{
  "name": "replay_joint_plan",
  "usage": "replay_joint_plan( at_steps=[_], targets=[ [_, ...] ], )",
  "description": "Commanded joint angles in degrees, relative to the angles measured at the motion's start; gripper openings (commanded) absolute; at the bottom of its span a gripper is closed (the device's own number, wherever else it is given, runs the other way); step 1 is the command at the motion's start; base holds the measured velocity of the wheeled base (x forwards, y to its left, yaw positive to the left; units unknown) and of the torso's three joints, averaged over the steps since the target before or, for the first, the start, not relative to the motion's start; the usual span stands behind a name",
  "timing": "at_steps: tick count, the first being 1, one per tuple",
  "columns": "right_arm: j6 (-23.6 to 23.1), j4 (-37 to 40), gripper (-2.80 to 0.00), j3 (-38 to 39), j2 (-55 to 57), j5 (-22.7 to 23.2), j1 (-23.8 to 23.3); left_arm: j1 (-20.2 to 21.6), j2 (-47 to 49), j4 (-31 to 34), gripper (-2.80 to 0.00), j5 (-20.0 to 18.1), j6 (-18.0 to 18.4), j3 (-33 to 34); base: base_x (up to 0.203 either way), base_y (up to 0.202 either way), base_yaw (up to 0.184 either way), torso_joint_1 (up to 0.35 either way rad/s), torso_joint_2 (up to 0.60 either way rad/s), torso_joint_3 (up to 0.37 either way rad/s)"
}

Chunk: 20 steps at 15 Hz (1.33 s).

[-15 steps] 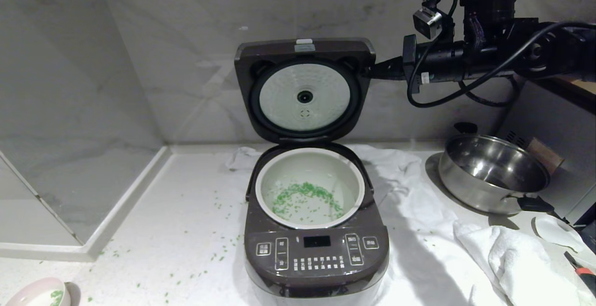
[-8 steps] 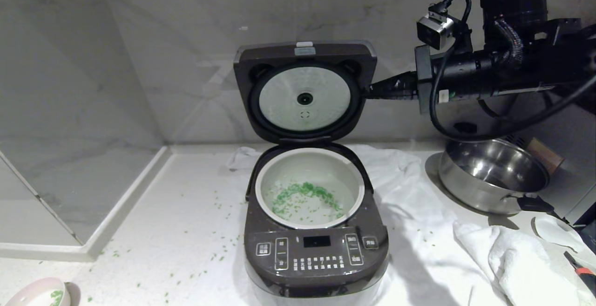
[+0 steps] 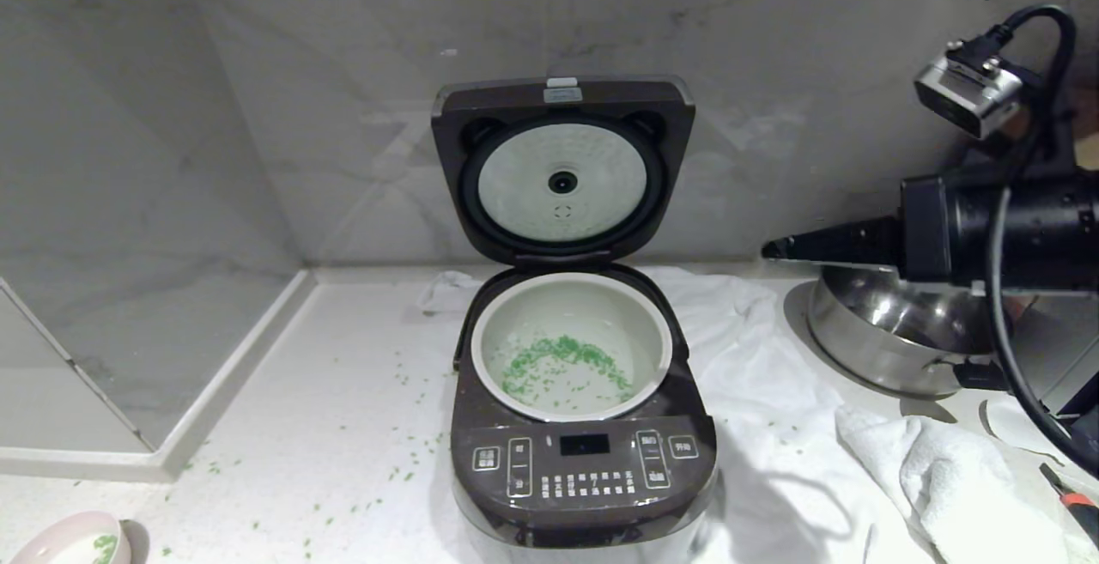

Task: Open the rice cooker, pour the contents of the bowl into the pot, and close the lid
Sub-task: Pour the water from the bowl into the rice cooker

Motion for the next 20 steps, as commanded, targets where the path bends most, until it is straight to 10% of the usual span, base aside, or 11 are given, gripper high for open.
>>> replay_joint_plan(
  at_steps=[1,5,9,15,20],
  targets=[
    [-5.8,-0.1,-2.8,9.1,-11.5,-19.6,1.2,0.0,-0.1,0.0,-2.8,0.0,0.0,0.0,0.0,0.0,0.0,0.0,0.0,0.0],
    [-14.6,-4.2,-2.8,23.1,-25.9,-39.8,1.7,0.0,-0.1,0.0,-2.8,0.0,0.0,0.0,0.0,0.0,0.0,0.0,0.0,0.0],
    [-18.4,-9.5,-2.8,35.9,-41.5,-47.1,-5.1,0.0,-0.1,0.0,-2.8,0.0,0.0,0.0,0.0,0.0,0.0,0.0,0.0,0.0],
    [-21.6,-6.9,-2.8,42.2,-61.4,-46.5,-17.7,0.0,-0.1,0.0,-2.8,0.0,0.0,0.0,0.0,0.0,0.0,0.0,0.0,0.0],
    [-24.3,-5.9,-2.8,52.5,-78.3,-30.6,-21.9,0.0,-0.1,0.0,-2.8,0.0,0.0,0.0,0.0,0.0,0.0,0.0,0.0,0.0]
  ],
)
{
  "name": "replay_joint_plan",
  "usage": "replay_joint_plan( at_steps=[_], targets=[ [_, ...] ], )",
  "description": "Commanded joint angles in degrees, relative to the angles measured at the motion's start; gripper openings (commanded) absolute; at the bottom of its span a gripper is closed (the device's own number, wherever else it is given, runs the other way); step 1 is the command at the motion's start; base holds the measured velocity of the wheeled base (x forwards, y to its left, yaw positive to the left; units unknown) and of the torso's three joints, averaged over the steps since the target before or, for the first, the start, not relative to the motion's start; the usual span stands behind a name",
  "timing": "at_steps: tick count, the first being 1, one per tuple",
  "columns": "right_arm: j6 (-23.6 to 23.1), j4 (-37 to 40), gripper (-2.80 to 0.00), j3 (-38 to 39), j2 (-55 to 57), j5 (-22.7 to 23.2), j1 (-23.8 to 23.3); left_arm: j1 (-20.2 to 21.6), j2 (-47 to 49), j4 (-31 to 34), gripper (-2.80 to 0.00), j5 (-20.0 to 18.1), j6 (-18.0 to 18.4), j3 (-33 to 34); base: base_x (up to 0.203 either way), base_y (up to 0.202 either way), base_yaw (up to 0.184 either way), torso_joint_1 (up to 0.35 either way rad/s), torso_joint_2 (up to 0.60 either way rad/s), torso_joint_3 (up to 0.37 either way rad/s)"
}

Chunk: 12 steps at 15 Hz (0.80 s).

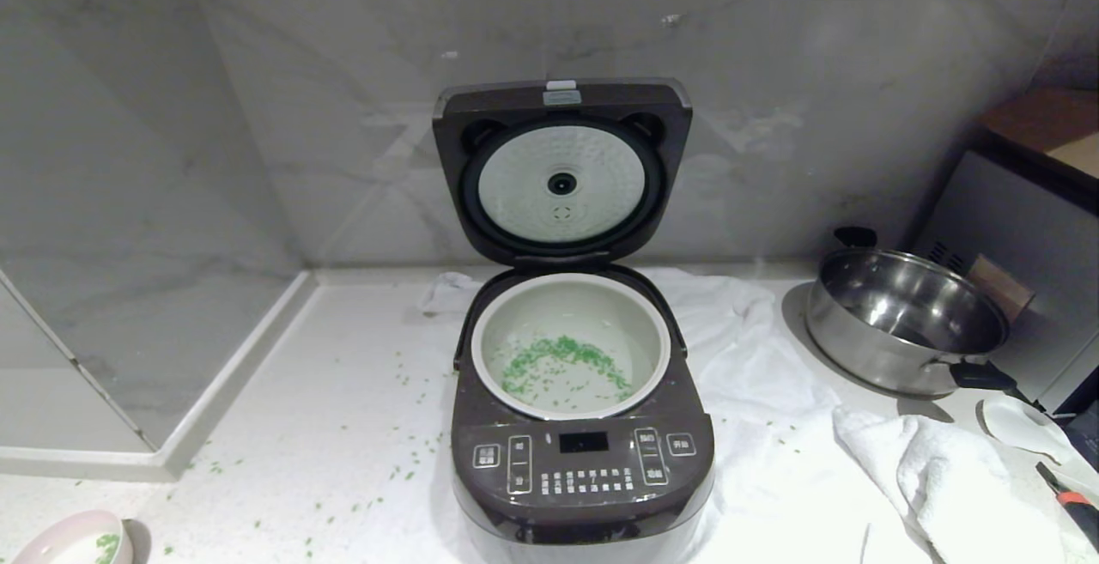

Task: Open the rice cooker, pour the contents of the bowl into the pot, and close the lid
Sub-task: Pour the water from the bowl into the rice cooker

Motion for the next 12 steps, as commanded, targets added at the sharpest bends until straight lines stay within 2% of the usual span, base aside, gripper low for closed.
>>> replay_joint_plan(
  at_steps=[1,3,4,7,8,10,12],
  targets=[
    [-0.5,-0.3,-2.8,7.6,-9.1,9.1,-0.9,0.0,-0.1,0.0,-2.8,0.0,0.0,0.0,0.0,0.0,0.0,0.0,0.0,0.0],
    [-1.5,-3.9,-2.8,14.9,-9.0,11.6,-1.1,0.0,-0.1,0.0,-2.8,0.0,0.0,0.0,0.0,0.0,0.0,0.0,0.0,0.0],
    [-1.7,-8.2,-2.8,17.3,-9.0,13.7,-1.1,0.0,-0.1,0.0,-2.8,0.0,0.0,0.0,0.0,0.0,0.0,0.0,0.0,0.0],
    [-1.2,-3.8,-2.8,17.1,-8.9,16.3,-1.0,0.1,-0.1,0.2,-2.8,0.0,0.0,-0.1,0.0,0.0,0.0,0.0,0.0,0.0],
    [-0.5,-3.9,-2.8,17.1,-8.9,16.3,-1.0,0.1,-0.1,0.5,-2.8,0.3,0.0,-0.2,0.0,0.0,0.0,0.0,0.0,0.0],
    [3.9,-4.0,-2.8,17.1,-9.0,15.1,-1.0,0.2,0.0,1.1,-2.8,0.8,0.2,-1.9,0.0,0.0,0.0,0.0,0.0,0.0],
    [5.2,-5.4,-2.8,17.4,-9.0,13.8,-1.0,0.2,4.2,4.0,-2.8,4.0,-0.1,-8.1,0.0,0.0,0.0,0.0,0.0,0.0]
  ],
)
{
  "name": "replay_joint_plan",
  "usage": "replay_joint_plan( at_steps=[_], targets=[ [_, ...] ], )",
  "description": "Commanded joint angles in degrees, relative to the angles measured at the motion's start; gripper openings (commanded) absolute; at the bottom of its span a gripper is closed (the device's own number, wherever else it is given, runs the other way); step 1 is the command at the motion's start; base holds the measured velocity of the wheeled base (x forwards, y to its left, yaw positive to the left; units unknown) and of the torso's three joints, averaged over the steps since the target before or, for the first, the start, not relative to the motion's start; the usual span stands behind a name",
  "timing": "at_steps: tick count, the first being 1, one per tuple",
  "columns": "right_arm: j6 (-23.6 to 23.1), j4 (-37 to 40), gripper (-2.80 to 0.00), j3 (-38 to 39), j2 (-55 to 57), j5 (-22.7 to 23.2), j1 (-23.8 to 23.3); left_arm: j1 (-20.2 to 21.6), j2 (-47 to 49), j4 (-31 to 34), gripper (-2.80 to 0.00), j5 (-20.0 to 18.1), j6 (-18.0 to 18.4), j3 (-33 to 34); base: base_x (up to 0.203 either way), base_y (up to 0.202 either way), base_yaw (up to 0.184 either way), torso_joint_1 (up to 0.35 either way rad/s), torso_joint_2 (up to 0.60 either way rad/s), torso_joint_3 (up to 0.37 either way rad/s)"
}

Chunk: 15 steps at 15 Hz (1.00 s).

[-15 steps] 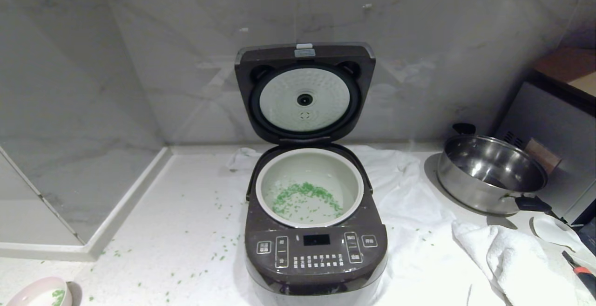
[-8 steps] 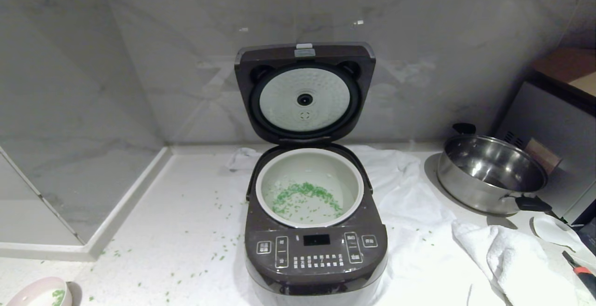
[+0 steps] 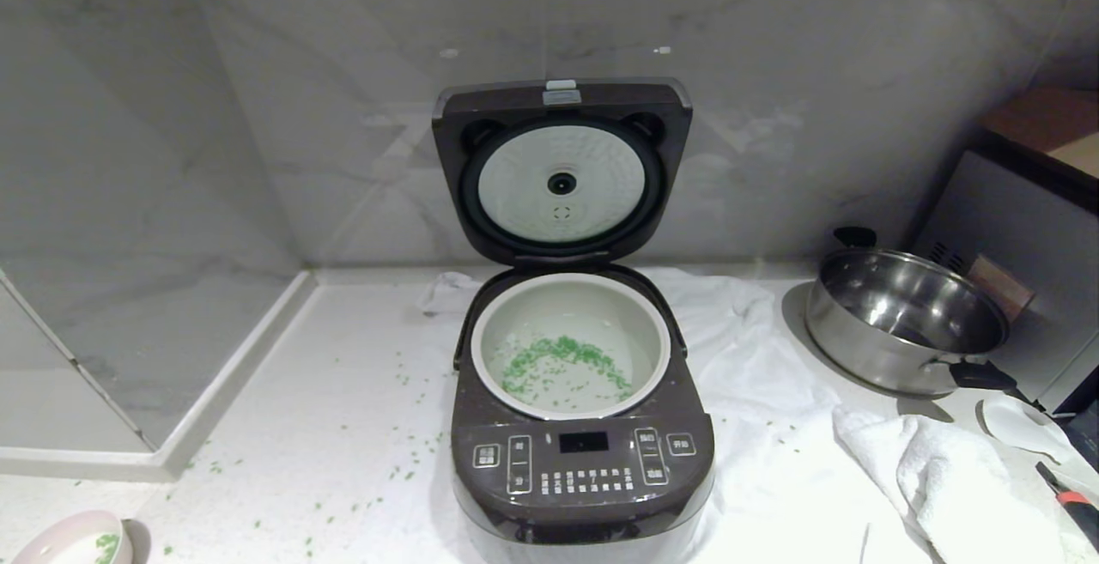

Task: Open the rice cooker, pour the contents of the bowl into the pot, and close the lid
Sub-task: Pour the water from the bowl into the rice cooker

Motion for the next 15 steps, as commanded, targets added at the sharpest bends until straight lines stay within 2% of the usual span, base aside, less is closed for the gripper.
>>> replay_joint_plan(
  at_steps=[1,4,6,8,10,12,15],
  targets=[
    [0.3,-1.4,-2.8,0.3,0.1,-0.3,0.0,0.2,8.2,1.9,-2.8,3.7,-0.2,-7.9,0.0,0.0,0.0,0.0,0.0,0.0],
    [0.3,-1.4,-2.8,0.3,0.0,-0.3,0.0,0.3,25.1,4.9,-2.8,10.7,-1.7,-16.4,0.0,0.0,0.0,0.0,0.0,0.0],
    [0.3,-1.4,-2.8,0.3,0.0,-0.3,0.0,1.4,36.8,6.0,-2.8,13.4,-5.2,-20.3,0.0,0.0,0.0,0.0,0.0,0.0],
    [0.3,-1.4,-2.8,0.3,0.0,-0.3,0.0,5.0,47.9,6.7,-2.8,14.9,-6.8,-22.8,0.0,0.0,0.0,0.0,0.0,0.0],
    [0.3,-1.4,-2.8,0.3,0.0,-0.3,0.0,11.7,57.7,7.0,-2.8,15.5,-5.6,-24.0,0.0,0.0,0.0,0.0,0.0,0.0],
    [0.3,-1.4,-2.8,0.3,0.0,-0.3,0.0,21.4,63.4,7.2,-2.8,15.2,-1.5,-24.4,0.0,0.0,0.0,0.0,0.0,0.0],
    [0.3,-1.4,-2.8,0.3,0.0,-0.3,0.0,34.1,69.0,7.1,-2.8,11.0,5.5,-24.8,0.0,0.0,0.0,0.0,0.0,0.0]
  ],
)
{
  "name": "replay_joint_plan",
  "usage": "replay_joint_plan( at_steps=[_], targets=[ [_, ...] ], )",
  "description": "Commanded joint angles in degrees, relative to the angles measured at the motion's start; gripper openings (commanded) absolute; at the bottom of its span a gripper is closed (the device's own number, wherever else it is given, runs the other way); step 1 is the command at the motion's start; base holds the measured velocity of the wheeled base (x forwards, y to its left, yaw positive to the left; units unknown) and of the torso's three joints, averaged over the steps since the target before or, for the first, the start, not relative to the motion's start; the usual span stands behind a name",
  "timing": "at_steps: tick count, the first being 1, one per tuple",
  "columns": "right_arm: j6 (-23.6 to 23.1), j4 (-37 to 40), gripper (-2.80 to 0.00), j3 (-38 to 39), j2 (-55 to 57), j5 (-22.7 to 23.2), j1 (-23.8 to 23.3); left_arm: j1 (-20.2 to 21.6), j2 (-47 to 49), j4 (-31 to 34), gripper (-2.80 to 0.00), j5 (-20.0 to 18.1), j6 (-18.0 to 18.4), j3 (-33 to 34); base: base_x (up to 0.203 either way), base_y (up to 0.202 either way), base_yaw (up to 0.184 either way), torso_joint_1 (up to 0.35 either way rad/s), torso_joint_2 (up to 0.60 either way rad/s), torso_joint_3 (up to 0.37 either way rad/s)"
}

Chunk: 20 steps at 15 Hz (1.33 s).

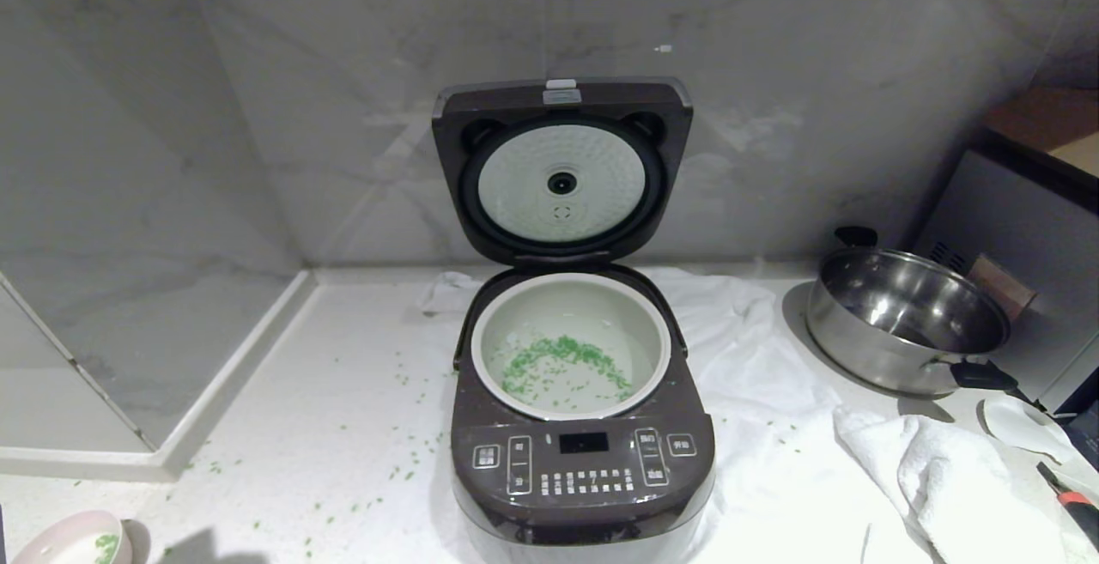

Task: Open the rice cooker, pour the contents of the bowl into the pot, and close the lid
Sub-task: Pour the water from the bowl into the rice cooker

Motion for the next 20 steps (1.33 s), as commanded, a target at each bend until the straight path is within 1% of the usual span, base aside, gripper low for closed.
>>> replay_joint_plan(
  at_steps=[1,3,4,5,6,7,10,12,14,20],
  targets=[
    [0.0,0.0,-2.8,0.0,0.0,0.0,0.0,10.0,8.6,-0.3,-2.8,-3.7,4.4,-0.4,0.0,0.0,0.0,0.0,0.0,0.0],
    [0.0,0.0,-2.8,0.0,0.0,0.0,0.0,16.4,12.4,-1.9,-2.8,-9.4,9.5,0.0,0.0,0.0,0.0,0.0,0.0,0.0],
    [0.0,0.0,-2.8,0.0,0.0,0.0,0.0,17.8,14.0,-2.4,-2.8,-11.4,11.0,0.6,0.0,0.0,0.0,0.0,0.0,0.0],
    [0.0,0.0,-2.8,0.0,0.0,0.0,0.0,18.2,15.3,-2.6,-2.8,-12.4,11.6,1.0,0.0,0.0,0.0,0.0,0.0,0.0],
    [0.0,0.0,-2.8,0.0,0.1,0.0,0.0,18.5,16.6,-2.7,-2.19,-12.8,11.7,1.1,0.0,0.0,0.0,0.0,0.0,0.0],
    [0.0,0.0,-2.8,0.0,0.0,0.0,0.0,18.6,18.0,-2.7,0.0,-12.9,11.5,0.8,0.0,0.0,0.0,0.0,0.0,0.0],
    [0.0,0.0,-2.8,0.0,0.0,0.0,0.0,20.0,20.9,-2.9,0.0,-13.6,11.2,-0.9,0.0,0.0,0.0,0.0,0.0,0.0],
    [0.0,0.0,-2.8,0.0,0.0,0.0,0.0,20.8,23.1,-5.5,0.0,-13.7,11.2,-0.7,0.0,0.0,0.0,0.0,0.0,0.0],
    [0.0,0.0,-2.8,0.0,0.0,0.0,0.0,21.1,27.1,-10.6,0.0,-13.8,11.2,0.1,0.0,0.0,0.0,0.0,0.0,0.0],
    [0.0,0.0,-2.8,0.0,0.0,0.0,0.0,21.1,44.9,-30.9,0.0,-13.6,9.8,0.2,0.0,0.0,0.0,0.0,0.0,0.0]
  ],
)
